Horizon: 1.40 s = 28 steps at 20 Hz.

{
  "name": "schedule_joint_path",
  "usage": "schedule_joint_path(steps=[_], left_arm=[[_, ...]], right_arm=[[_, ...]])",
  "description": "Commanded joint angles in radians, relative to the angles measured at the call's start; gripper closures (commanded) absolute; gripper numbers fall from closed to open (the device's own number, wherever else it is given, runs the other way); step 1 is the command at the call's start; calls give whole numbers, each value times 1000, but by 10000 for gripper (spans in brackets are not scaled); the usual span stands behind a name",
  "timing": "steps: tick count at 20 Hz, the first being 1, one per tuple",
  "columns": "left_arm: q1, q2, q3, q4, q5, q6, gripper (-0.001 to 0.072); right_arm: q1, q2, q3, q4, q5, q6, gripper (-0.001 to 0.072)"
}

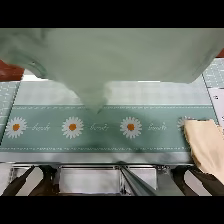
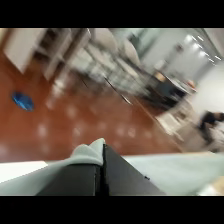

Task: Fold the shirts.

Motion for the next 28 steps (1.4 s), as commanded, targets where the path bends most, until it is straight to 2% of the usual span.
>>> schedule_joint_path(steps=[1,3,5,9,13,17,20,22,23,28], left_arm=[[136,124,178,75,-24,-65,691],[117,187,246,218,-22,-77,691],[32,236,328,484,-14,-133,691],[-298,298,428,989,-12,-238,691],[-571,311,360,1277,-116,-268,691],[-612,261,137,1542,-71,-337,691],[-614,139,-3,1503,51,-378,691],[-614,10,-37,1465,116,-385,690],[-614,-69,-36,1464,135,-414,690],[-614,-400,-35,1432,249,-468,690]], right_arm=[[0,143,105,-134,-8,32,694],[0,223,105,-214,3,46,694],[1,284,105,-272,18,62,694],[1,333,103,-304,101,87,694],[1,339,13,-305,190,126,694],[1,338,-266,-164,188,119,694],[1,325,-561,-105,69,78,694],[1,270,-727,-53,-34,40,694],[1,219,-787,-13,-81,2,694],[27,-165,-796,106,-274,-124,694]])
